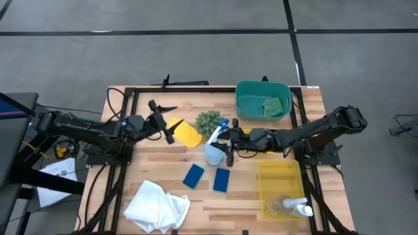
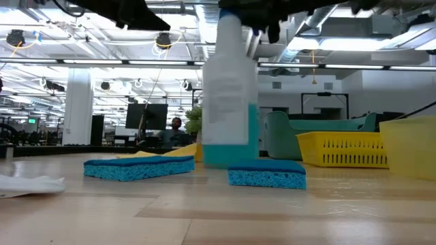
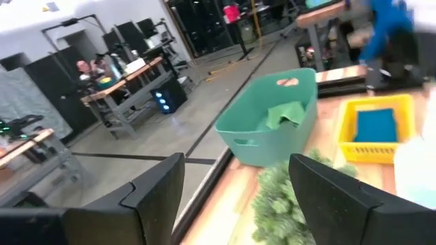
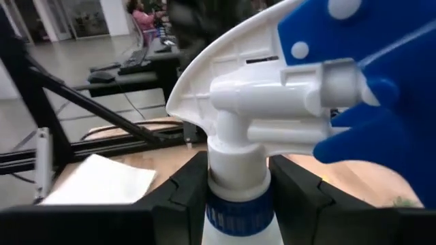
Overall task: Pick & Place Kitchen Items
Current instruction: Put the white bottle into the bottom yellow bin
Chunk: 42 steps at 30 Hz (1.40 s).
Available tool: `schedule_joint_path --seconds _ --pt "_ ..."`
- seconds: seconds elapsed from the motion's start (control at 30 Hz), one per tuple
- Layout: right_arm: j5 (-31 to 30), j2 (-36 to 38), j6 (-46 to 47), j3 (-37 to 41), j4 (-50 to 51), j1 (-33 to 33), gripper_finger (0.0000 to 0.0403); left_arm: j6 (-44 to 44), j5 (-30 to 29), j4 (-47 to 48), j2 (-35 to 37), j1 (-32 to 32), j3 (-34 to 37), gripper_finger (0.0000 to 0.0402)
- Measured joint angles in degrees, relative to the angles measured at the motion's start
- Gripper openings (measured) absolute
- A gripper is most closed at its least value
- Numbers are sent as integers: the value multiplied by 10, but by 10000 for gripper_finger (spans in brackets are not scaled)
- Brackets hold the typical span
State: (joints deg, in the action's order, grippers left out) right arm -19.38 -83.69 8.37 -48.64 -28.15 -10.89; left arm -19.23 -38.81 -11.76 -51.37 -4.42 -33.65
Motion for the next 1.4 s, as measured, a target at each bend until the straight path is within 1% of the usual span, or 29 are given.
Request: schedule_joint_path --seconds 0.17,0.33,0.47,0.57,0.67,0.73,1.0,1.4 --pt "-1 39 -7 0 10 -22 121 -9 16 -59 0 6 48 260" --pt "-1 67 -15 0 24 -39 121 -11 48 -140 0 30 101 260" --pt "-1 88 -22 0 39 -39 121 -9 65 -180 0 40 129 260" --pt "-1 105 -24 0 57 -39 121 -8 85 -194 0 40 142 260" --pt "-1 130 -30 0 87 -39 121 -2 118 -207 0 40 157 260" --pt "-1 151 -30 -1 104 -39 121 0 127 -208 0 40 162 260" --pt "0 226 -30 -2 166 -39 121 2 128 -212 0 40 165 260" --pt "0 300 -39 -2 236 -62 121 7 128 -217 0 40 165 260"
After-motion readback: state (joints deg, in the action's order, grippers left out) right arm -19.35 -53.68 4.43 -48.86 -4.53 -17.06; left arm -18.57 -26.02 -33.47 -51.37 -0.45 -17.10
